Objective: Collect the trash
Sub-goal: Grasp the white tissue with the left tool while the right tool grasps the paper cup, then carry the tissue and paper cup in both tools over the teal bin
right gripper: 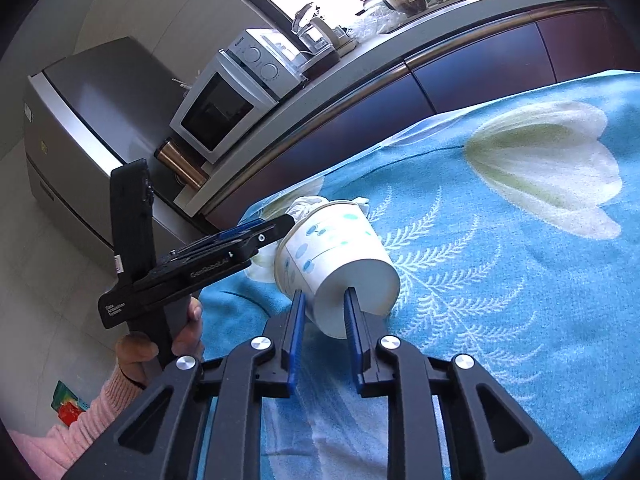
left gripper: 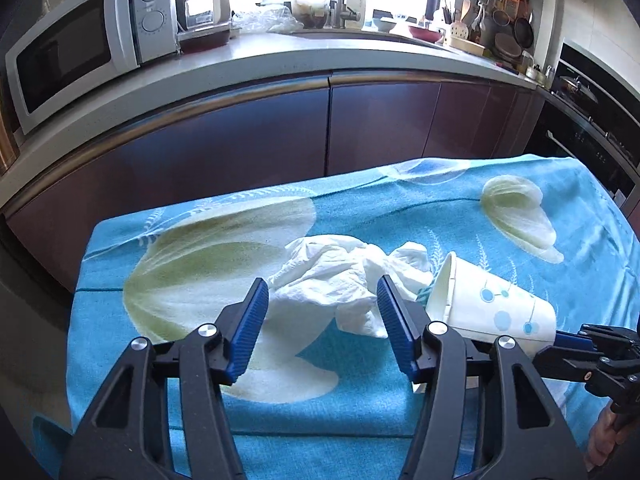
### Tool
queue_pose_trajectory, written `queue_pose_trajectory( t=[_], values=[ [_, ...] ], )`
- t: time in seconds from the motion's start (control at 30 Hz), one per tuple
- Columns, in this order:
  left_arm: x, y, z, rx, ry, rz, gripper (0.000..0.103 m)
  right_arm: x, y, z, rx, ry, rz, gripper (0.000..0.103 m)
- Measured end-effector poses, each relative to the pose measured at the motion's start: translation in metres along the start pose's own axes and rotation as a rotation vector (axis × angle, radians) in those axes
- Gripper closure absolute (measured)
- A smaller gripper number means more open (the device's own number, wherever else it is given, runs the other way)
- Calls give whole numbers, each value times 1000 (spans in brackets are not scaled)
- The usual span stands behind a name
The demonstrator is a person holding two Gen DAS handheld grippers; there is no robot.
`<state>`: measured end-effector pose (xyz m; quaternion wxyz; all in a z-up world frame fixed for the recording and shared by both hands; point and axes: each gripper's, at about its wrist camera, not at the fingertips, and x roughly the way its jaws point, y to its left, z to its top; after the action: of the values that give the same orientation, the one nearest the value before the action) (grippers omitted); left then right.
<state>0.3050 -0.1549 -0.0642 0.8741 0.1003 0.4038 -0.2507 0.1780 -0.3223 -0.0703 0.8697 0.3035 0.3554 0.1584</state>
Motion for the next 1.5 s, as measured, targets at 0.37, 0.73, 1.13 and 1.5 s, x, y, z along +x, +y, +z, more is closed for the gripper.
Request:
queue_pose_trajectory(
  t=[0.37, 0.73, 1.13, 1.5],
  values=[
    [12, 6, -8, -60, 44, -50, 92, -6, 0, 1, -25, -5, 25, 99],
    [-29, 12, -22, -87, -7, -37, 94, -19, 2, 0, -31, -21, 76, 101],
    [-87, 26, -55, -113, -67, -27, 94, -40, 6, -9, -28, -26, 134, 102],
    [-136, 39, -100, -132, -93, 5, 94, -50, 25, -19, -62, -30, 164, 102]
  ],
)
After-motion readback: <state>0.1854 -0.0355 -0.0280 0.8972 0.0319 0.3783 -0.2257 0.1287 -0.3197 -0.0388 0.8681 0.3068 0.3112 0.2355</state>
